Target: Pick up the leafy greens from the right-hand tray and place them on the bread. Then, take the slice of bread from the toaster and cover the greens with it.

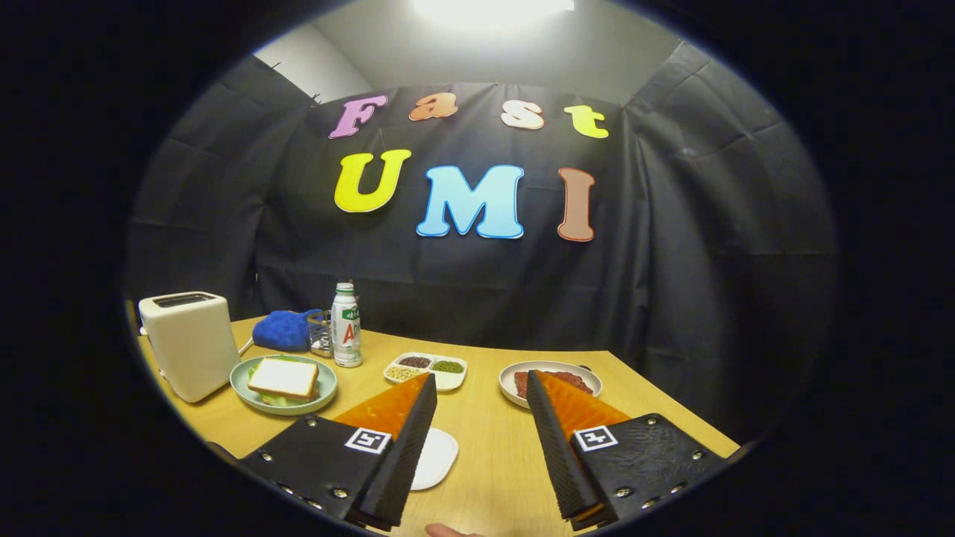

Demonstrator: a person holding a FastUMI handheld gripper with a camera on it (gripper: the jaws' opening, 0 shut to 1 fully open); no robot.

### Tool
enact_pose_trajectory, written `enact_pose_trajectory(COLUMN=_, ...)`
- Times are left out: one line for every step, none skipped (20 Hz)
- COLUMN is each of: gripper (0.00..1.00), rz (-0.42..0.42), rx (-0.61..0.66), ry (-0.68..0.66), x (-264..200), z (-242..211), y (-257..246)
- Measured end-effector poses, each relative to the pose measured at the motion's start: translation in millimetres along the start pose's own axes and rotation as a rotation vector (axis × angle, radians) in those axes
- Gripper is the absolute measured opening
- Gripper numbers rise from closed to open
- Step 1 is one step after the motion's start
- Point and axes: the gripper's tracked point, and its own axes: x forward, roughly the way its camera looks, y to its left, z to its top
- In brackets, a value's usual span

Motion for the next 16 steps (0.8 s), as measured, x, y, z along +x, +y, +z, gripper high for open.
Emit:
enact_pose_trajectory(gripper=0.76, rz=0.003, rx=0.004, ry=-0.001, x=-2, z=-1, y=-6)
enact_pose_trajectory(gripper=0.81, rz=-0.003, rx=0.003, ry=-0.013, x=-3, z=0, y=-15)
enact_pose_trajectory(gripper=0.86, rz=-0.012, rx=0.004, ry=-0.017, x=-2, z=-2, y=-25)
enact_pose_trajectory(gripper=0.91, rz=-0.009, rx=0.011, ry=-0.024, x=-3, z=-1, y=-33)
enact_pose_trajectory(gripper=0.91, rz=0.001, rx=0.022, ry=-0.03, x=-6, z=0, y=-37)
enact_pose_trajectory(gripper=0.9, rz=0.009, rx=0.03, ry=-0.039, x=-8, z=2, y=-44)
enact_pose_trajectory(gripper=0.9, rz=0.015, rx=0.028, ry=-0.046, x=-9, z=2, y=-54)
enact_pose_trajectory(gripper=0.9, rz=0.02, rx=0.022, ry=-0.056, x=-11, z=4, y=-62)
enact_pose_trajectory(gripper=0.9, rz=0.027, rx=0.017, ry=-0.072, x=-12, z=7, y=-72)
enact_pose_trajectory(gripper=0.9, rz=0.026, rx=0.016, ry=-0.079, x=-12, z=8, y=-82)
enact_pose_trajectory(gripper=0.9, rz=0.029, rx=0.02, ry=-0.079, x=-11, z=6, y=-92)
enact_pose_trajectory(gripper=0.9, rz=0.031, rx=0.029, ry=-0.072, x=-9, z=4, y=-103)
enact_pose_trajectory(gripper=0.9, rz=0.028, rx=0.043, ry=-0.063, x=-7, z=0, y=-115)
enact_pose_trajectory(gripper=0.9, rz=0.025, rx=0.06, ry=-0.048, x=-6, z=-5, y=-127)
enact_pose_trajectory(gripper=0.9, rz=0.023, rx=0.07, ry=-0.045, x=-5, z=-7, y=-137)
enact_pose_trajectory(gripper=0.9, rz=0.009, rx=0.069, ry=-0.048, x=-3, z=-9, y=-151)
